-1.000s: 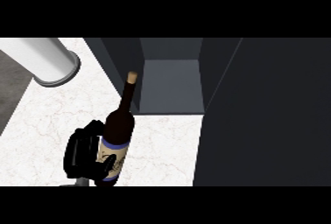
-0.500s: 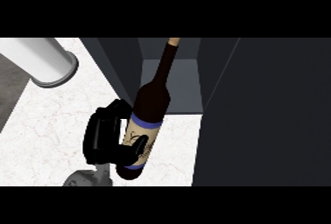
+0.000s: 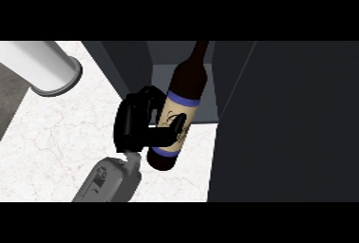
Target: Pick up the wine, place it into the cabinet and close the cabinet
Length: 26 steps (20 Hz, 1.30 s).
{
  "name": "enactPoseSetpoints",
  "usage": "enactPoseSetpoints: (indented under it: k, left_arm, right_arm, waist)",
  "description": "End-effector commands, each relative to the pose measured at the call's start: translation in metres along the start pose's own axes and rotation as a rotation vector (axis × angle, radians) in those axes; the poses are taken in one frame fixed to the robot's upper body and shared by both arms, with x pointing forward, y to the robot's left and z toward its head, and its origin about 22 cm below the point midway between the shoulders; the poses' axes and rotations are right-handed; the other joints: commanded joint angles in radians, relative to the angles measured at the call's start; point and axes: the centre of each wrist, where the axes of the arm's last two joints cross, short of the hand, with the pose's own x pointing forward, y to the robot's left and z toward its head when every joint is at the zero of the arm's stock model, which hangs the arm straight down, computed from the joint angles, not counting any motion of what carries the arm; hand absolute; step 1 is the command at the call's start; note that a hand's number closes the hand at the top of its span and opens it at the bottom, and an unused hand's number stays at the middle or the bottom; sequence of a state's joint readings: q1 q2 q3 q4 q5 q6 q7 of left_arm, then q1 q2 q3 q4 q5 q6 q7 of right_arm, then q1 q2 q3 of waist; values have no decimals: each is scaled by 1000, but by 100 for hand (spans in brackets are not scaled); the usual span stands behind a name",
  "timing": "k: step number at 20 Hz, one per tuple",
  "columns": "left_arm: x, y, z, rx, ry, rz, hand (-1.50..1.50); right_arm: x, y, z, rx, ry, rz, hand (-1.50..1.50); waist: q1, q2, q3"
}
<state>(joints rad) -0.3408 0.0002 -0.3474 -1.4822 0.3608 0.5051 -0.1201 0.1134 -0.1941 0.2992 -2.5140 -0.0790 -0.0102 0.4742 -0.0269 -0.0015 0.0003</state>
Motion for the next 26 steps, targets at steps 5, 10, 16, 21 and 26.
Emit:
enactPoseSetpoints:
  k: [5, 10, 16, 21, 26]
  left_arm:
    - [-20, -19, -18, 62, 26, -88, 150]
    - [-50, 0, -31, 53, 85, -104, 150]
    - [-76, 11, -22, 78, 82, -119, 150]
    - [-87, 5, -17, 90, 77, -72, 150]
    - [-85, 4, -37, 133, 118, -21, 150]
  right_arm:
    - [31, 8, 31, 41, -92, -71, -150]
    - [29, 1, 32, 63, -79, -81, -150]
    - [35, 0, 39, 49, -73, -69, -150]
    - [32, -4, 37, 70, -84, -65, -150]
    - [34, 3, 42, 55, -81, -77, -150]
  waist:
    - [-3, 0, 0]
    - [-12, 4, 0]
    - [-7, 3, 0]
    - [-9, 4, 0]
    - [-17, 3, -1]
